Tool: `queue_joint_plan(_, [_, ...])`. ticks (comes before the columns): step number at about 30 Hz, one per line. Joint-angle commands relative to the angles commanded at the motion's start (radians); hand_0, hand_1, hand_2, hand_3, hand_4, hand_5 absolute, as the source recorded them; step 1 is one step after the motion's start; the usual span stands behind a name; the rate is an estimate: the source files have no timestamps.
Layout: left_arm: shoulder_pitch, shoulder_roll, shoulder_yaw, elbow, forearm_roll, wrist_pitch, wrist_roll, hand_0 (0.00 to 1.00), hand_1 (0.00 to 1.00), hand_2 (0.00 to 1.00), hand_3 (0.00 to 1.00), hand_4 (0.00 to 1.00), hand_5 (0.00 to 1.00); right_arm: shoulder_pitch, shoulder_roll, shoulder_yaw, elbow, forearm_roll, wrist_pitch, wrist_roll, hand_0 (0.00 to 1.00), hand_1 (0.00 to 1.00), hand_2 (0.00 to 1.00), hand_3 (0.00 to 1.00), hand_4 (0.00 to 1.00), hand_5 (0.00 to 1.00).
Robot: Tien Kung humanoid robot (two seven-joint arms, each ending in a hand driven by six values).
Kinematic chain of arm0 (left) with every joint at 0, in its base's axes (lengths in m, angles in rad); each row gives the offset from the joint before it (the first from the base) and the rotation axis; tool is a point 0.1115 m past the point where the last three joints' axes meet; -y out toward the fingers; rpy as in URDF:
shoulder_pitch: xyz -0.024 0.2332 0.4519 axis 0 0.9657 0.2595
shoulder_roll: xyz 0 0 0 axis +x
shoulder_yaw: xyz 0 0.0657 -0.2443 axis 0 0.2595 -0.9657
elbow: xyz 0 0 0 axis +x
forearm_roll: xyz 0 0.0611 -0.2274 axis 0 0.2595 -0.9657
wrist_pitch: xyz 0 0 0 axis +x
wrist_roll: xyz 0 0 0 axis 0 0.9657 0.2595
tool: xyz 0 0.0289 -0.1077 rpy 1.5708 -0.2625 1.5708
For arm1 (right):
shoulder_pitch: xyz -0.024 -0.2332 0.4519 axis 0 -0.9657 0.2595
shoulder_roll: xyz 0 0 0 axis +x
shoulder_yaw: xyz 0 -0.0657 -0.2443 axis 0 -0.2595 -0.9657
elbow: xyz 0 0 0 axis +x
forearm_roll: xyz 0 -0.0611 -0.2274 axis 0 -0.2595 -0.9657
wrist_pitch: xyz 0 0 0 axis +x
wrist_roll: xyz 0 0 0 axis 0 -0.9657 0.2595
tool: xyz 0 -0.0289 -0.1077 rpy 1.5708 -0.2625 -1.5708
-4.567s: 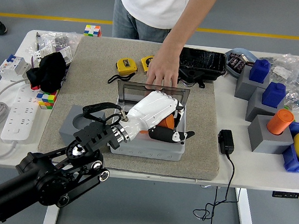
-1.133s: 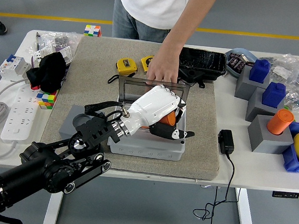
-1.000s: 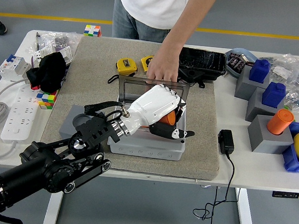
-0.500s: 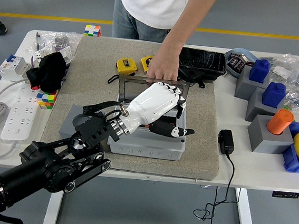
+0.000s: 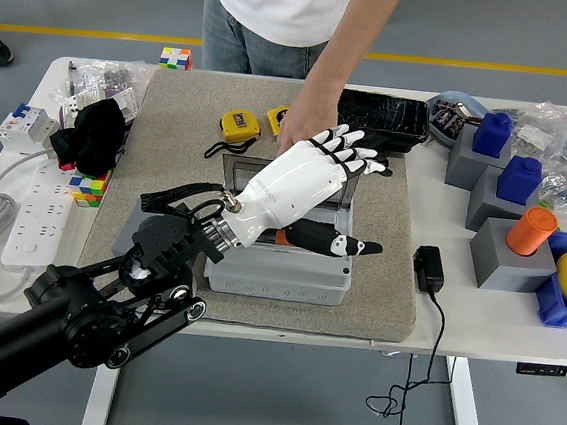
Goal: Fetch the battery,place it into the box,close the lid of the box
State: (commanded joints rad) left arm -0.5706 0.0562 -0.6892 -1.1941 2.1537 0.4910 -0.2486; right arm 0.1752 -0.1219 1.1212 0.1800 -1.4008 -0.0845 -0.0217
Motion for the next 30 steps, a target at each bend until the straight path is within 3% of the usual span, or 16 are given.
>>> queue_joint_plan(7, [0.002,0.007,-0.035,-0.056,-0.023,-0.04,0.026,0.998,0.998,0.981,0.903,0.998,0.998,-0.001,0.002,-0.003,0.0,0.001,0.0,-0.001,0.845,0.78,0.762,0.815,0.998,0.998])
queue_joint_plan(14, [-0.004,0.013,-0.099,-0.031,-0.053,-0.219,0.135,0.998,0.998,0.997,0.938,0.998,0.998,-0.002,0.003,-0.005,0.0,0.002,0.0,-0.001,0.845,0.78,0.762,0.815,0.998,0.998])
queue_joint_plan(15, [-0.005,0.014,-0.107,-0.031,-0.051,-0.244,0.151,0.998,0.928,0.879,0.839,0.998,0.998,-0.002,0.002,-0.002,0.0,0.0,0.0,-0.001,0.845,0.78,0.762,0.815,0.998,0.998])
queue_joint_plan(16, [-0.005,0.015,-0.114,-0.031,-0.05,-0.272,0.17,0.998,0.928,0.879,0.839,0.998,0.998,-0.002,0.003,0.004,0.0,-0.005,0.0,-0.003,0.845,0.78,0.762,0.815,0.998,0.998])
queue_joint_plan(20, [-0.006,0.019,-0.128,-0.039,-0.044,-0.318,0.194,0.998,0.928,0.879,0.839,0.998,0.998,-0.001,0.002,0.008,0.0,-0.008,0.0,-0.003,0.845,0.78,0.762,0.815,0.998,0.998])
queue_joint_plan(21, [-0.006,0.019,-0.131,-0.043,-0.042,-0.324,0.199,0.701,0.693,0.684,0.691,0.998,0.998,0.0,0.002,0.006,0.0,-0.004,0.0,-0.002,0.845,0.78,0.762,0.815,0.998,0.998])
queue_joint_plan(27, [0.004,0.026,-0.133,-0.082,-0.029,-0.382,0.252,0.701,0.693,0.684,0.691,0.998,0.998,0.003,0.002,0.001,0.0,0.004,-0.001,0.0,0.845,0.78,0.762,0.815,0.998,0.998])
queue_joint_plan(28, [0.007,0.029,-0.133,-0.095,-0.029,-0.407,0.272,0.407,0.587,0.589,0.556,0.998,0.998,0.003,0.002,0.002,0.0,0.004,-0.002,0.0,0.845,0.78,0.762,0.815,0.998,0.998])
queue_joint_plan(30, [0.011,0.037,-0.135,-0.117,-0.027,-0.47,0.317,0.407,0.587,0.589,0.556,0.998,0.998,0.002,0.002,0.006,0.0,0.0,-0.001,-0.001,0.845,0.78,0.762,0.815,0.998,0.998])
